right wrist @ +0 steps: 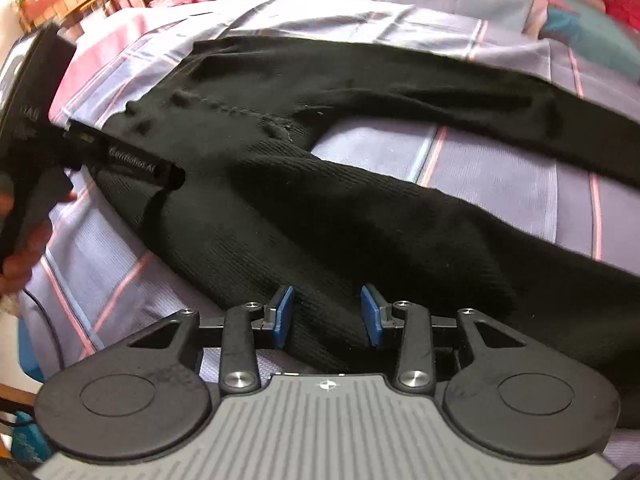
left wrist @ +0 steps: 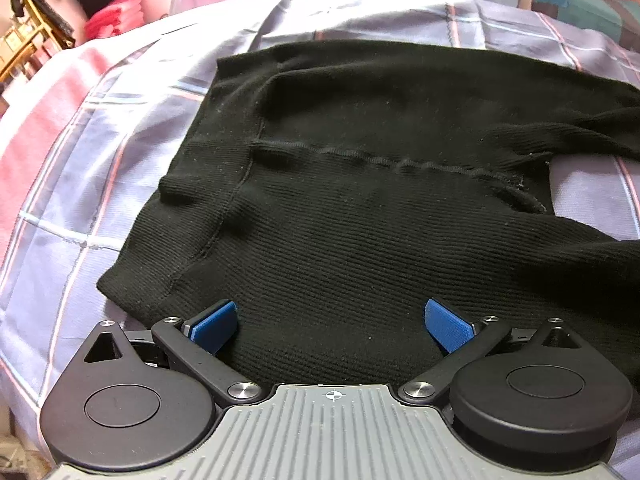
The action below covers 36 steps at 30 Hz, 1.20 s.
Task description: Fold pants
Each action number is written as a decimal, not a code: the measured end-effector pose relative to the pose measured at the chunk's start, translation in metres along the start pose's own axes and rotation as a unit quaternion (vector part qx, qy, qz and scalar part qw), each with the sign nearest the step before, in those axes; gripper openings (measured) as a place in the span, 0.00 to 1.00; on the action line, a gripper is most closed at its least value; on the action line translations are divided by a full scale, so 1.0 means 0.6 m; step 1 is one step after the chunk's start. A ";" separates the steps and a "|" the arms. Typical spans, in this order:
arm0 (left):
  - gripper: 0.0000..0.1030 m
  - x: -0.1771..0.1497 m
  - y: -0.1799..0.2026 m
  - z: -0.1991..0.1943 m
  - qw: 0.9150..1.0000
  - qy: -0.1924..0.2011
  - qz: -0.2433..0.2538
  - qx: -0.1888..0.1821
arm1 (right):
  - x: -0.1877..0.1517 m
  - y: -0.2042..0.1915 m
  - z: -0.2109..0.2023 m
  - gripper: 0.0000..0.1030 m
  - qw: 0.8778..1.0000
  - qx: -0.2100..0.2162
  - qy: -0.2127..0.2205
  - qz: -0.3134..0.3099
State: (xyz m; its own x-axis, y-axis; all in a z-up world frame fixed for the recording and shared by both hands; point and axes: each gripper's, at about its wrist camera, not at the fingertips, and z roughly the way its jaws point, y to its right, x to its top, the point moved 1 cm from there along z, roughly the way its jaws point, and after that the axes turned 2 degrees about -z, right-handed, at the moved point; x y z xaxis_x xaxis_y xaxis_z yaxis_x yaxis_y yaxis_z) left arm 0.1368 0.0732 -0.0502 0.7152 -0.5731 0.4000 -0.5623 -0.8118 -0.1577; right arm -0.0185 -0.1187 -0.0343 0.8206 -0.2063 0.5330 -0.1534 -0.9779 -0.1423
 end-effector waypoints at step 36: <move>1.00 0.010 0.010 0.004 1.000 -0.016 0.002 0.025 | -0.157 0.258 -0.173 0.60 0.940 -0.209 0.104 0.248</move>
State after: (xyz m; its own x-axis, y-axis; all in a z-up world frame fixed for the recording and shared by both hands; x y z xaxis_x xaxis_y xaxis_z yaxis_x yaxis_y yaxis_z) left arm 0.1387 0.0645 -0.0509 0.7267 -0.5784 0.3705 -0.5435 -0.8140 -0.2049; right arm -0.1763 -0.2540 -0.0200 0.4722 -0.6004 0.6454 -0.7272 -0.6792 -0.0998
